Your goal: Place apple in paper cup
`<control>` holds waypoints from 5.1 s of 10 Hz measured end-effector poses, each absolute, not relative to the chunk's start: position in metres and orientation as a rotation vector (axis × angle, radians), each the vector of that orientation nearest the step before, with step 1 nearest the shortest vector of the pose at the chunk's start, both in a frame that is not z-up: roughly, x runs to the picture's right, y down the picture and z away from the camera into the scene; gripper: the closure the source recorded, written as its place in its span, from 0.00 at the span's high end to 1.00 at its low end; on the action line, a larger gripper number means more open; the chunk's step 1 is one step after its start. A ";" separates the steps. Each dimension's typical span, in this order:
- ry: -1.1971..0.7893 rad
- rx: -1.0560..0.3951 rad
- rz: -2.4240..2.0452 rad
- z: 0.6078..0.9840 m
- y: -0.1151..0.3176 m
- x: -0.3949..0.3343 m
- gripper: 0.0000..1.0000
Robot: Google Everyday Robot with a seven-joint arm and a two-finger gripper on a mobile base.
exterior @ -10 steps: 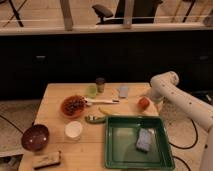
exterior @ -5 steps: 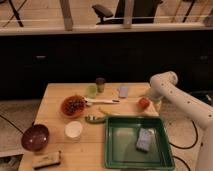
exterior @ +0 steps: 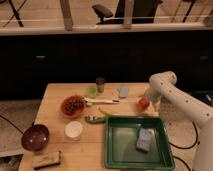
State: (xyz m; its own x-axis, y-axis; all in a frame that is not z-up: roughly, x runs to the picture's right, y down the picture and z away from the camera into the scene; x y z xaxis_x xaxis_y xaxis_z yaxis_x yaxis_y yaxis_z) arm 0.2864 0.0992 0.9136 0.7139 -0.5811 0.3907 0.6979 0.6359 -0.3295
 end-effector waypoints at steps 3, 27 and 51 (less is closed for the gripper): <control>-0.274 -0.484 -0.748 0.914 0.100 0.283 0.80; -0.342 -0.503 -0.796 0.918 0.115 0.283 0.80; -0.396 -0.522 -0.872 0.904 0.133 0.271 0.80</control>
